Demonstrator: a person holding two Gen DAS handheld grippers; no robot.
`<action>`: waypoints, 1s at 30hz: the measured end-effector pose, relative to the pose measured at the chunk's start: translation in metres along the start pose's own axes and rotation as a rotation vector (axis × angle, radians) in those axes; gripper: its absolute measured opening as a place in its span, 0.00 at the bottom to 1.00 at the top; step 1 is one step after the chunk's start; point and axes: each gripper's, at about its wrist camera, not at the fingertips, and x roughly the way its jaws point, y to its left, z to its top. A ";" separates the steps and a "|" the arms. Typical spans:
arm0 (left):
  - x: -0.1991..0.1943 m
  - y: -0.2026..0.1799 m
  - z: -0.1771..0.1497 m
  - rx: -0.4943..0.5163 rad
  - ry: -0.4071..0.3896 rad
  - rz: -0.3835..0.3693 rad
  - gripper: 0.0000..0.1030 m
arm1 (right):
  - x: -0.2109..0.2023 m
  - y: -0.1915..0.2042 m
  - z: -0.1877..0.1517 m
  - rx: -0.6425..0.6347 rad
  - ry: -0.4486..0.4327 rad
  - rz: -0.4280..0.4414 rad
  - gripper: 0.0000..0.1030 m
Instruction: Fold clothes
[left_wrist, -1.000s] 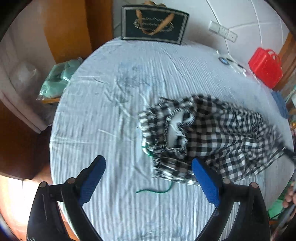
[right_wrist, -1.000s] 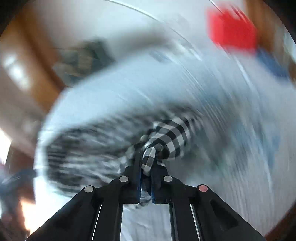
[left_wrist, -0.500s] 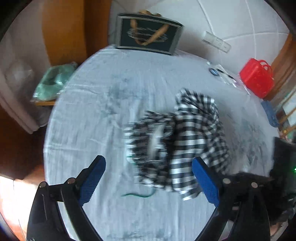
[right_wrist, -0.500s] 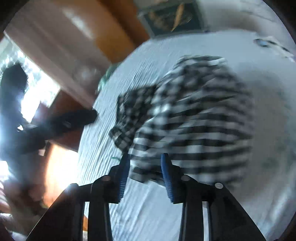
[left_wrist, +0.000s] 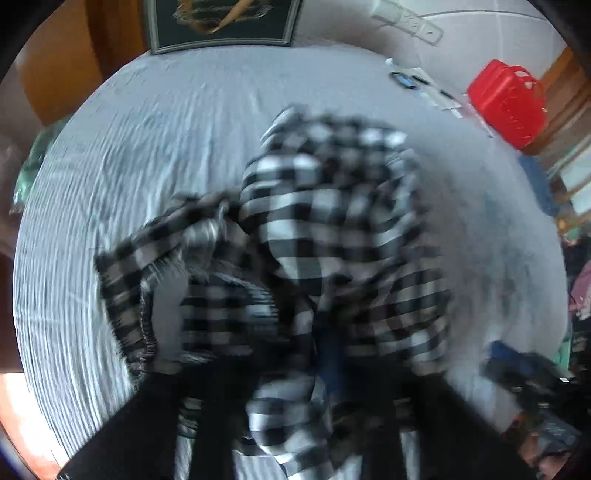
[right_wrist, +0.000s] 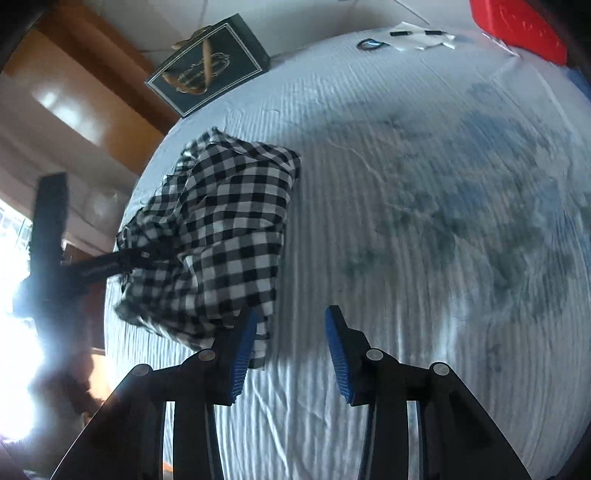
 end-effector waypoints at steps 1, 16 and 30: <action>-0.013 -0.002 0.001 0.007 -0.027 -0.016 0.10 | 0.003 -0.001 0.001 0.007 0.000 0.004 0.37; -0.070 0.070 -0.023 -0.057 -0.094 -0.025 0.10 | 0.017 0.050 0.020 -0.086 -0.015 0.023 0.37; -0.015 0.027 -0.013 -0.035 0.023 -0.123 0.73 | 0.000 0.023 0.004 -0.022 -0.011 -0.005 0.37</action>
